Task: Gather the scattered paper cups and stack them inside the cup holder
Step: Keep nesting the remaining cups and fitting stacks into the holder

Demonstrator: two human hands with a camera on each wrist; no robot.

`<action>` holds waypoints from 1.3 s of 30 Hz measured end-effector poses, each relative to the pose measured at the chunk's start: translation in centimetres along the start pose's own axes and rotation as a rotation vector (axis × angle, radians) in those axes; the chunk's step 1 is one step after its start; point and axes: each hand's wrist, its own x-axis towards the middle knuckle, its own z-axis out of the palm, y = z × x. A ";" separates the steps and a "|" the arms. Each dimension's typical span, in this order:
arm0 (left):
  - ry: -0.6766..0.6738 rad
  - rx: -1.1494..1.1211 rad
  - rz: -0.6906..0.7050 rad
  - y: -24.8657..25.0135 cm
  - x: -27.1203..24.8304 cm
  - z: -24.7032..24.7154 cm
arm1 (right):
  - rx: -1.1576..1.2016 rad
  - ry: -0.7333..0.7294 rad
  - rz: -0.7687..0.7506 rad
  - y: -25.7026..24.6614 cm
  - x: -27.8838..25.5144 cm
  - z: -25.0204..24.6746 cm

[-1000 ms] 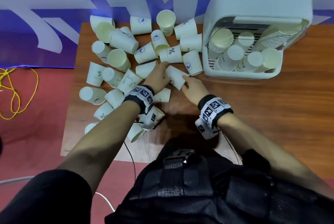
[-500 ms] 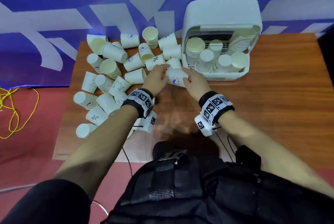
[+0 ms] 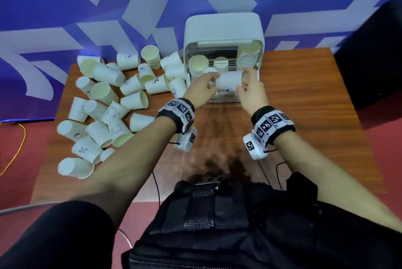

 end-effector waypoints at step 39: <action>-0.097 0.492 0.095 1.6 10.7 7.0 | -0.424 -0.239 -0.298 10.6 12.1 -5.7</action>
